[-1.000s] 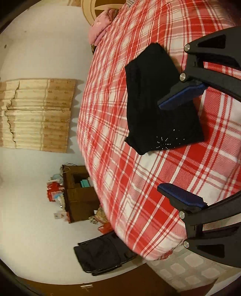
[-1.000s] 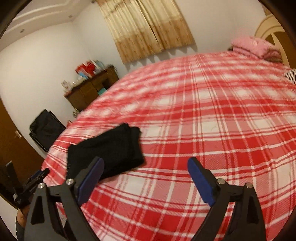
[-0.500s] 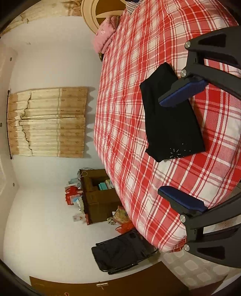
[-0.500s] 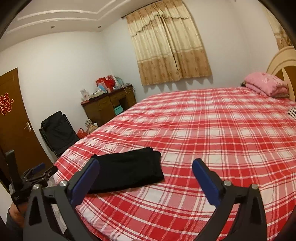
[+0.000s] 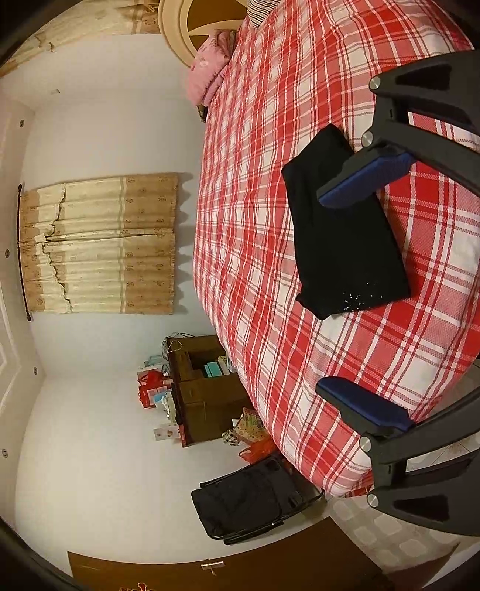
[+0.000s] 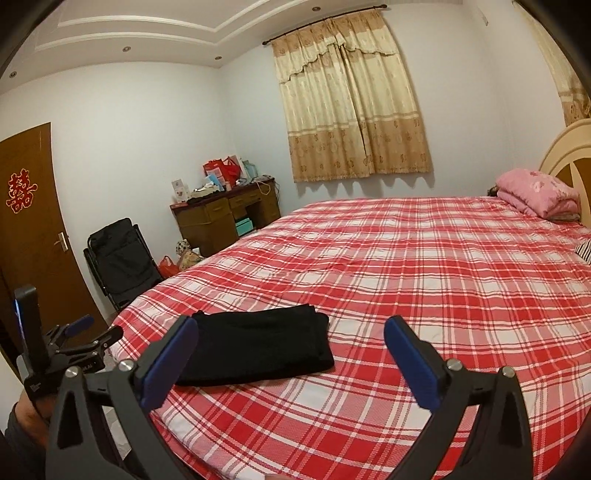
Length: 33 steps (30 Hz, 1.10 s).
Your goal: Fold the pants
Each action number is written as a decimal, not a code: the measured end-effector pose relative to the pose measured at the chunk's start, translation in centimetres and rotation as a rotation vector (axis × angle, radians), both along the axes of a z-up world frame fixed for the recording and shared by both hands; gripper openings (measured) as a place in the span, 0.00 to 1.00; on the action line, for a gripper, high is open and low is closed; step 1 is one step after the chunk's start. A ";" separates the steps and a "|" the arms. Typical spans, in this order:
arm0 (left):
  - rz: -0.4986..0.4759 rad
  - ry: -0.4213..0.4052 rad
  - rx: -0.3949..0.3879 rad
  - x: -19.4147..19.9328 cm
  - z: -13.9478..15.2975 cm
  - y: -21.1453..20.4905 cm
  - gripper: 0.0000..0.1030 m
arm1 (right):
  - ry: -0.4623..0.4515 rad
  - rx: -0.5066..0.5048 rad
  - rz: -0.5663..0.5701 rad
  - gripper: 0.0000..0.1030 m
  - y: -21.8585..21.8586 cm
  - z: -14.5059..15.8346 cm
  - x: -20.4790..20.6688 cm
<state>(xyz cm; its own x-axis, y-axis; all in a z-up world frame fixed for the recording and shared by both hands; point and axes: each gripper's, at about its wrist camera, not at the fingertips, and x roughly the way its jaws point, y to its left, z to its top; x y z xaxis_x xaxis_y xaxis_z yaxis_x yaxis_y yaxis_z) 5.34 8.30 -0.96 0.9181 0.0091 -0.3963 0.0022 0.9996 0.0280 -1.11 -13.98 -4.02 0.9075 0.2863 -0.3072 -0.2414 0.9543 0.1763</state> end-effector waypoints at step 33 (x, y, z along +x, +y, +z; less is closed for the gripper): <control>-0.005 -0.023 0.035 0.0 -0.9 -1.2 0.96 | -0.034 -0.079 -0.011 1.00 1.1 0.0 -0.5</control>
